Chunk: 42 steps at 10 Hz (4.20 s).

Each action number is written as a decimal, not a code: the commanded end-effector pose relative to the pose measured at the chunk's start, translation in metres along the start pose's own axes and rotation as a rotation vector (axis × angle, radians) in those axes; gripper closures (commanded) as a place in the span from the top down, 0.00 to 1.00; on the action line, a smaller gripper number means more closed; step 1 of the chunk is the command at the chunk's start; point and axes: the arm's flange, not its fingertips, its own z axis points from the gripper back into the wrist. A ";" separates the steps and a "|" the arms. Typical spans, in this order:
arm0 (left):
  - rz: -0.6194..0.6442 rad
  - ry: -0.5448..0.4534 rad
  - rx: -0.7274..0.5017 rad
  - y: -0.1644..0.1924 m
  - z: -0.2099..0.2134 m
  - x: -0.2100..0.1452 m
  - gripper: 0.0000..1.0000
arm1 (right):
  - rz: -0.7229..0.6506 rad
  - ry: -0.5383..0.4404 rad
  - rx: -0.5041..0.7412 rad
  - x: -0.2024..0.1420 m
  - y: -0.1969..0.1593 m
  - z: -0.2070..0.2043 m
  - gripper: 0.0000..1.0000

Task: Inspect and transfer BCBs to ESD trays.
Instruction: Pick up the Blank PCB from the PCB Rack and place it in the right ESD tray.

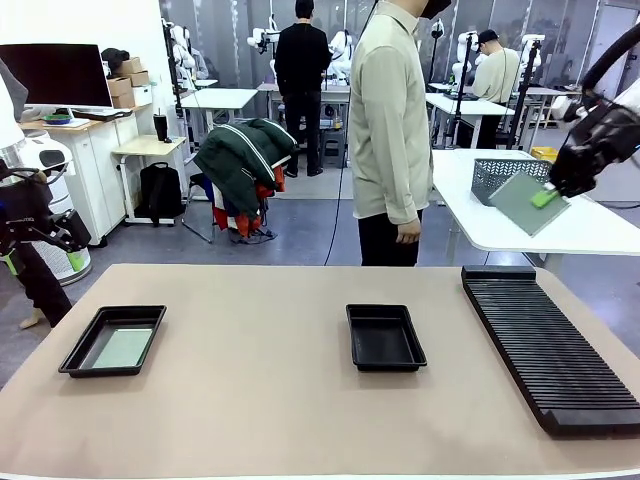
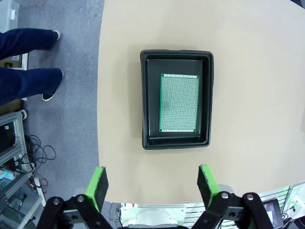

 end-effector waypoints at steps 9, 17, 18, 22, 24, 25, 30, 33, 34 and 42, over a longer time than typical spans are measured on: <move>0.003 -0.006 0.001 0.000 -0.002 -0.001 1.00 | -0.266 -0.162 0.213 0.005 -0.013 -0.237 0.03; 0.003 -0.006 0.001 0.000 -0.002 -0.001 1.00 | -0.388 -0.150 0.253 -0.001 -0.037 -0.350 0.03; 0.003 -0.006 0.001 0.000 -0.002 -0.001 1.00 | -0.367 -0.146 0.259 -0.008 -0.035 -0.354 0.03; 0.003 -0.006 0.001 0.000 -0.002 -0.001 1.00 | -0.368 -0.129 0.245 -0.025 -0.036 -0.363 0.03; 0.003 -0.006 0.001 0.000 -0.002 -0.001 1.00 | -0.368 -0.120 0.245 -0.026 -0.035 -0.366 0.03; 0.003 -0.006 0.001 0.000 -0.002 -0.001 1.00 | -0.371 -0.116 0.247 -0.024 -0.035 -0.368 0.03; 0.003 -0.006 0.001 0.000 -0.002 -0.001 1.00 | -0.374 -0.086 0.258 -0.022 -0.040 -0.362 0.03; 0.003 -0.006 0.001 0.000 -0.002 -0.001 1.00 | -0.403 -0.080 0.218 -0.019 -0.027 -0.360 0.11; 0.003 -0.006 0.001 0.000 -0.002 -0.001 1.00 | -0.415 -0.070 0.207 -0.019 -0.024 -0.359 0.12; 0.003 -0.006 0.001 0.000 -0.002 -0.001 1.00 | -0.485 0.043 -0.120 -0.003 0.030 -0.339 0.56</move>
